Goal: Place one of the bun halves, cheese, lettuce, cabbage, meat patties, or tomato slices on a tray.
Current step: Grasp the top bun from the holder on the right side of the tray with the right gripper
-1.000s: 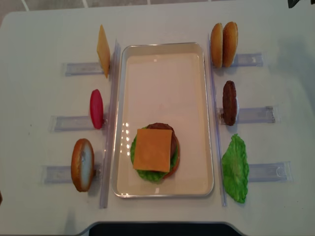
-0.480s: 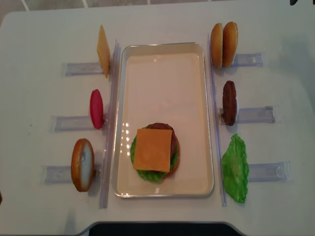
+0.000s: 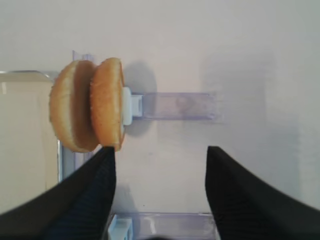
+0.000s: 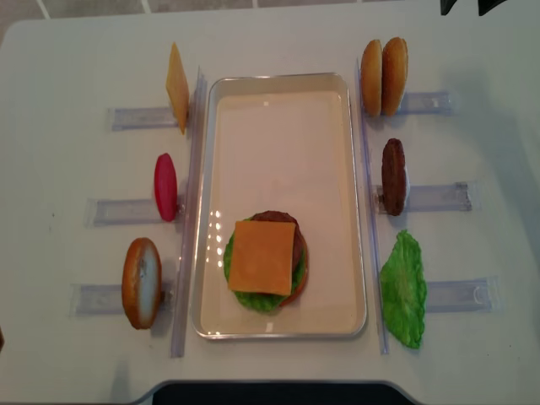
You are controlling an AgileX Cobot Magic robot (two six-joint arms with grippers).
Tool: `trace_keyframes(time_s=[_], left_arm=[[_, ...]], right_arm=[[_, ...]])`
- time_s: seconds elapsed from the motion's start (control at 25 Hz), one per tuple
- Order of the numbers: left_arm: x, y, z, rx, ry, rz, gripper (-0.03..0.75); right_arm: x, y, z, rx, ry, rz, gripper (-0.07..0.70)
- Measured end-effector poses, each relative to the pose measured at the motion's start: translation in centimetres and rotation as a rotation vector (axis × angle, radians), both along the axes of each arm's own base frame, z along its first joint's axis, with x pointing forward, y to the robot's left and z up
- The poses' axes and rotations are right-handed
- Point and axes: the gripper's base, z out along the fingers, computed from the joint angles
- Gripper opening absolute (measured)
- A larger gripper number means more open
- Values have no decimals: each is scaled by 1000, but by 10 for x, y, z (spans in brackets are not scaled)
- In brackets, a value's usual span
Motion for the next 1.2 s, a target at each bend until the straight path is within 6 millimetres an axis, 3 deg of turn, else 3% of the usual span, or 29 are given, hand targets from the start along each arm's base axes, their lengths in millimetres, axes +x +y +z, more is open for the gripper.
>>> trace_keyframes(time_s=[0.56, 1.2], left_arm=[[0, 0, 0, 0, 0, 0, -7], [0, 0, 0, 0, 0, 0, -7]], right_arm=[[2, 59, -5, 57, -13, 3, 412], [9, 86, -17, 81, -49, 34, 412]])
